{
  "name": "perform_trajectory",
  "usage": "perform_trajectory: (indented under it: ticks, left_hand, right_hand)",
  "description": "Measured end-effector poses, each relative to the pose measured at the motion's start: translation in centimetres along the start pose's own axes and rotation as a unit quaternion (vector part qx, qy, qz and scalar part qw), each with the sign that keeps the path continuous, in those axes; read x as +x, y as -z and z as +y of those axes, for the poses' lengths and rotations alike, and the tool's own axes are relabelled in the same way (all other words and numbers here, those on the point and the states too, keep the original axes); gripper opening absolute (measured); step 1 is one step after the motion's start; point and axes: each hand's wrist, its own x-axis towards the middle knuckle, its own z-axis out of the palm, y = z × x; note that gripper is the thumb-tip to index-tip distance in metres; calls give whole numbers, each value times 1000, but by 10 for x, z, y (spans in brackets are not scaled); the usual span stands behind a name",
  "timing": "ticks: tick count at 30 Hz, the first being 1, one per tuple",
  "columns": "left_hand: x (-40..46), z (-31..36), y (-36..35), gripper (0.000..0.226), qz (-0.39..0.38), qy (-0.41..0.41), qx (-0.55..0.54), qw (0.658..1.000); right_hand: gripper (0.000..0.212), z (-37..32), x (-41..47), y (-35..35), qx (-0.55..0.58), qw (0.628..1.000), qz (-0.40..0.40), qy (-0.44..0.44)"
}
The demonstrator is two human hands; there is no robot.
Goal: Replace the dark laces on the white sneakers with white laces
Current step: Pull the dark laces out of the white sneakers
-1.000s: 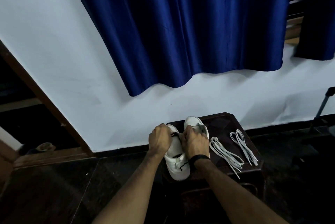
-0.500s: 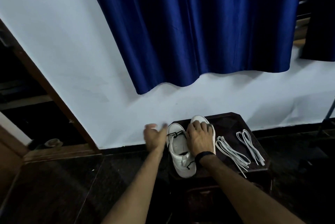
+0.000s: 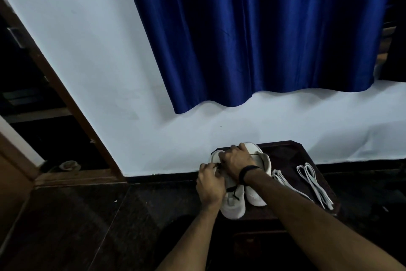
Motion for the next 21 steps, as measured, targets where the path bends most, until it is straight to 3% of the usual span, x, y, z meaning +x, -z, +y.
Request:
perform_trajectory:
  ticks: [2,5,8,10,13,15,16,19,20,21]
  left_hand:
    - [-1,0,-1,24,13,3,3,1000]
    - [-4,-1,-2,22,24,-13,5,1000]
    - [-3,-2,-3,21,25,-9,4,1000]
    - [-2,0,-4,20,29,-5,10,1000]
    - [-4,2,-3,20,31,0,16,999]
    - [-5,3,-3,20,34,12,13,999]
    - [-6,3,-2,20,36,15,10,999]
    - [-7,4,-2,18,37,17,14,999]
    - [-7,5,-1,17,37,16,17,999]
    - [-7,4,-2,17,37,14,19,999]
  right_hand:
    - [23,1,0,-4,90,992,33,-86]
    - [23,11,2,-10,238,945,44,-221]
    - [17,19,4,-9,264,957,44,-116]
    - [13,20,4,1,254,966,-19,-45]
    - [16,26,7,22,172,976,-131,-15]
    - [15,32,7,28,222,969,-92,-54]
    - [14,38,5,30,306,945,-40,-107]
    - [21,55,3,27,530,798,84,-273]
    - [18,61,2,25,542,786,87,-285]
    - [15,63,1,25,529,799,59,-280]
